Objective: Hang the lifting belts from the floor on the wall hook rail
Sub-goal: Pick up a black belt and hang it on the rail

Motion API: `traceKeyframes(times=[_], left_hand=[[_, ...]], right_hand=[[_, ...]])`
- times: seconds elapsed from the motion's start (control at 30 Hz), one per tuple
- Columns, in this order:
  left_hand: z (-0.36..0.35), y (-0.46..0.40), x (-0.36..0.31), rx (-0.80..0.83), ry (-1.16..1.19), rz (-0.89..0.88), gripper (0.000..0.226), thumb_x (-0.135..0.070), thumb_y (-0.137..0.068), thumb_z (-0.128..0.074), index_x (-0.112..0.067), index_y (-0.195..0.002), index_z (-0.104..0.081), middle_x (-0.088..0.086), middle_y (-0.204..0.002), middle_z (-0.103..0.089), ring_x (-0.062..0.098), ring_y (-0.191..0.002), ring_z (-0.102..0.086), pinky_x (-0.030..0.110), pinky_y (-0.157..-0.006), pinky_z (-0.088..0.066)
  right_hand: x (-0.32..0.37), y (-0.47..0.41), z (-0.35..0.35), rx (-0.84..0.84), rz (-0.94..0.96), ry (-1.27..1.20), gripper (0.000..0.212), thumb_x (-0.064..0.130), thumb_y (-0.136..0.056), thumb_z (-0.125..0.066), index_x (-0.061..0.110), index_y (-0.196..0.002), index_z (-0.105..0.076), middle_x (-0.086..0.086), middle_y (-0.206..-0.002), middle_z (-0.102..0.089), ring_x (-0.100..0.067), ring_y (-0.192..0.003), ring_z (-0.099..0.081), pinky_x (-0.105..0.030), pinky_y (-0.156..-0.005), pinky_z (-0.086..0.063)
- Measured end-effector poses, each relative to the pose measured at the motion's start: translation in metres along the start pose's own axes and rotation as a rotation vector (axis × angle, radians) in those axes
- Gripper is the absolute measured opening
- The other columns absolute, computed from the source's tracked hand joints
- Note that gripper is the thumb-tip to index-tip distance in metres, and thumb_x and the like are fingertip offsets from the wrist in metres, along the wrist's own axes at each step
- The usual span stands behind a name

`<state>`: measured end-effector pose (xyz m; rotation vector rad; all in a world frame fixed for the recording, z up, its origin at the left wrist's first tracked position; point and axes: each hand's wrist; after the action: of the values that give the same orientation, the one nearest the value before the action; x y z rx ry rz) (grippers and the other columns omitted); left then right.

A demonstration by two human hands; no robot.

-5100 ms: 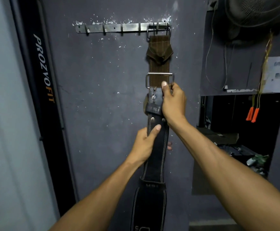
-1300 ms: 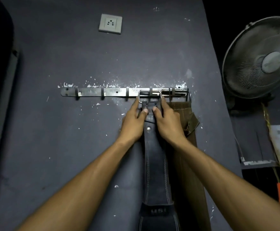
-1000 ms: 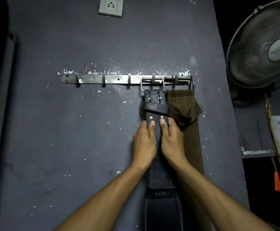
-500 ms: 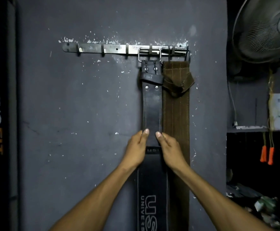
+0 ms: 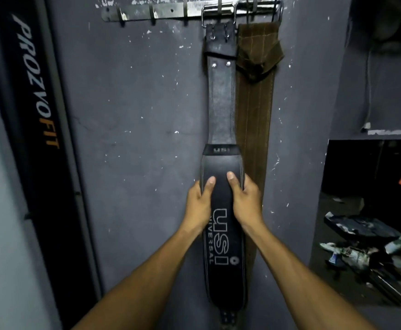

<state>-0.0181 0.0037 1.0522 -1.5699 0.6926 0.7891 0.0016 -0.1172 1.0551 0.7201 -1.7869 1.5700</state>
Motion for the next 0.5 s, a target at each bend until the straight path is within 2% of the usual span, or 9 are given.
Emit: traceKeyframes(times=[0.03,0.1,0.2,0.27,0.33,0.37,0.43,0.5], left_hand=[[0.002,0.003,-0.006,-0.012,0.012,0.012,0.035,-0.03,-0.108,-0.053,-0.008,-0.13,-0.067,0.007,-0.125,-0.076,0.023,-0.121,-0.071,0.049,-0.109,-0.053],[0.007,0.01,-0.019,0.001,0.054,0.024,0.036,-0.033,-0.106,-0.055,-0.011,-0.131,-0.068,0.006,-0.125,-0.077,0.022,-0.118,-0.072,0.04,-0.103,-0.058],[0.018,0.045,-0.012,0.065,0.034,0.108,0.025,-0.029,-0.105,-0.059,-0.021,-0.127,-0.068,-0.001,-0.121,-0.078,0.018,-0.115,-0.074,0.024,-0.092,-0.059],[0.025,0.084,0.009,0.06,0.001,0.219,0.018,-0.024,-0.104,-0.059,-0.025,-0.12,-0.069,-0.001,-0.117,-0.079,0.023,-0.115,-0.074,0.026,-0.091,-0.06],[0.027,0.114,0.023,0.021,0.033,0.316,0.018,-0.02,-0.105,-0.058,-0.019,-0.119,-0.07,0.01,-0.116,-0.079,0.03,-0.111,-0.075,0.036,-0.092,-0.061],[0.028,0.12,0.026,-0.016,0.048,0.334,0.02,-0.02,-0.105,-0.058,-0.015,-0.12,-0.069,0.013,-0.116,-0.079,0.03,-0.108,-0.076,0.036,-0.09,-0.062],[0.027,0.121,0.021,-0.048,0.074,0.343,0.021,-0.02,-0.105,-0.059,-0.014,-0.122,-0.069,0.014,-0.116,-0.079,0.027,-0.103,-0.078,0.033,-0.084,-0.062],[0.028,0.127,0.017,-0.011,0.085,0.331,0.024,-0.021,-0.105,-0.058,-0.014,-0.127,-0.067,0.012,-0.12,-0.078,0.025,-0.108,-0.076,0.031,-0.088,-0.062]], right_hand=[[0.005,0.002,0.0,0.003,0.017,-0.005,0.034,0.042,-0.103,-0.061,0.02,-0.126,-0.073,0.009,-0.115,-0.079,-0.005,-0.109,-0.074,-0.034,-0.098,-0.06],[0.011,0.012,0.004,0.066,0.012,-0.053,0.042,0.053,-0.099,-0.06,0.024,-0.127,-0.072,0.009,-0.119,-0.078,-0.006,-0.112,-0.073,-0.029,-0.097,-0.059],[-0.005,0.058,0.016,0.156,-0.061,-0.036,0.039,0.063,-0.094,-0.063,0.043,-0.128,-0.065,0.016,-0.124,-0.075,-0.004,-0.115,-0.072,-0.02,-0.095,-0.057],[-0.028,0.101,0.022,0.172,-0.09,0.006,0.035,0.055,-0.095,-0.065,0.044,-0.128,-0.062,0.016,-0.123,-0.075,-0.005,-0.113,-0.072,-0.027,-0.096,-0.059],[-0.04,0.125,0.021,0.145,-0.135,-0.004,0.031,0.049,-0.093,-0.066,0.04,-0.123,-0.065,0.011,-0.115,-0.079,-0.011,-0.107,-0.076,-0.045,-0.095,-0.061],[-0.04,0.13,0.02,0.126,-0.153,-0.015,0.028,0.049,-0.092,-0.066,0.04,-0.119,-0.066,0.009,-0.112,-0.08,-0.012,-0.103,-0.077,-0.05,-0.093,-0.062],[-0.031,0.131,0.019,0.108,-0.179,-0.026,0.027,0.048,-0.092,-0.066,0.04,-0.118,-0.067,0.008,-0.111,-0.08,-0.013,-0.101,-0.078,-0.051,-0.092,-0.062],[-0.025,0.138,0.021,0.131,-0.191,-0.052,0.033,0.046,-0.093,-0.069,0.036,-0.124,-0.065,0.008,-0.117,-0.079,-0.013,-0.107,-0.076,-0.045,-0.096,-0.061]])
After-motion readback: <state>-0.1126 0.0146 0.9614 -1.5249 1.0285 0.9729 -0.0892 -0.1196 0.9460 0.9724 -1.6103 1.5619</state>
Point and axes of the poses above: each hand's wrist, its own y-axis away from the middle knuckle, its own z-axis out of the back of the hand, x = y × z
